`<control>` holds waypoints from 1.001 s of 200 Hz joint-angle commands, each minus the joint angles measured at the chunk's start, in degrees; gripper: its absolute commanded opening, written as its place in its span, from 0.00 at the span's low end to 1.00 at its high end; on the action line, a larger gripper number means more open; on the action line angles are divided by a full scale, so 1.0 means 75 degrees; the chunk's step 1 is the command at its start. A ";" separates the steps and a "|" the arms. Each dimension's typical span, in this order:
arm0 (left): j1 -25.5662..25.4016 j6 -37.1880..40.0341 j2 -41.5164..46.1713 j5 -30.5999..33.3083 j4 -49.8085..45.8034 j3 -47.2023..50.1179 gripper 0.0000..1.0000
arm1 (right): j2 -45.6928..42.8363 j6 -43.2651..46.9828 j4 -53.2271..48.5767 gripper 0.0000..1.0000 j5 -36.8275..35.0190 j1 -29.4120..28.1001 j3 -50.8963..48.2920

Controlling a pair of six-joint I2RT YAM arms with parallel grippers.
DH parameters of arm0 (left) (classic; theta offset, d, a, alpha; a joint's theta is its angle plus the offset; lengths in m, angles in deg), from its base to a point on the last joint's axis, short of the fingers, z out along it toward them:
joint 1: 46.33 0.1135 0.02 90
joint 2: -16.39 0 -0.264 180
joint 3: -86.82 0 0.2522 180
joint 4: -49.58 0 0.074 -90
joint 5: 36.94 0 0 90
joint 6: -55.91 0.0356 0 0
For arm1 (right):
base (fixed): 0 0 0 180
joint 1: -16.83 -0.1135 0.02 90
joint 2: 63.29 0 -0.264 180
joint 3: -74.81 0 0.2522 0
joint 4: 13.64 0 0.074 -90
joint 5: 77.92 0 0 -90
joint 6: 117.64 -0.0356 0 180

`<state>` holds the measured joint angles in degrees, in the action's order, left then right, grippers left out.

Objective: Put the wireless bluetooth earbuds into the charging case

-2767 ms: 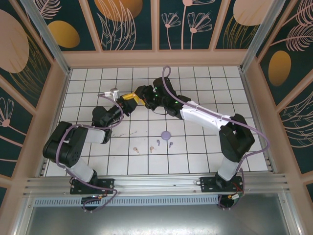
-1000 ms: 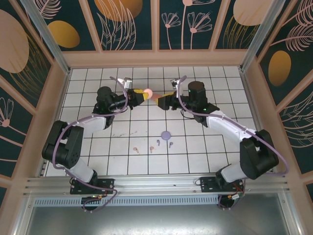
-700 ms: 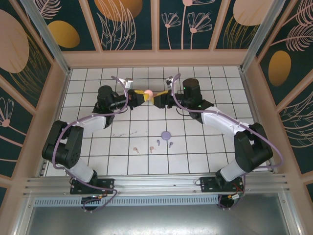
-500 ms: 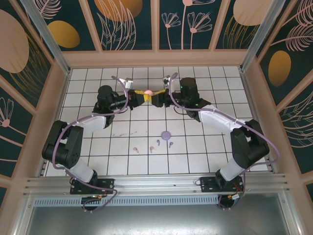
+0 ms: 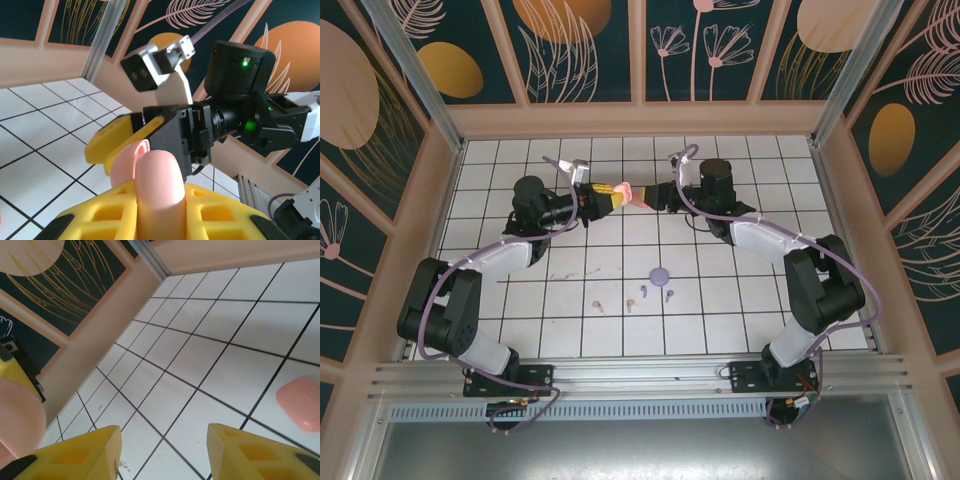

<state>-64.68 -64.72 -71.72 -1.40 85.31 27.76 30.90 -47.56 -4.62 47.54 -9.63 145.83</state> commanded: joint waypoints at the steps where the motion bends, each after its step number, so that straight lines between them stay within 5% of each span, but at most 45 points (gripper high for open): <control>1: -0.0025 0.0008 0.0101 -0.0169 0.0288 0.0142 0.00 | -0.0616 -0.0156 0.0382 0.49 0.0213 -0.0023 -0.0320; 49: -0.0019 -0.0225 -0.0049 -0.0168 0.0630 0.0169 0.00 | -0.1368 -0.0341 0.0642 0.46 0.0997 -0.0284 -0.0516; 200: -0.0123 -0.0345 -0.0040 -0.0156 0.0716 0.0097 0.00 | -0.0472 -0.0295 0.0488 0.34 0.0397 -0.0609 0.0245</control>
<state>-64.88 -66.73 -71.94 -1.84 88.30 28.57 26.18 -49.44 -2.17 50.93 -14.13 145.10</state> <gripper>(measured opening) 0.211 0.349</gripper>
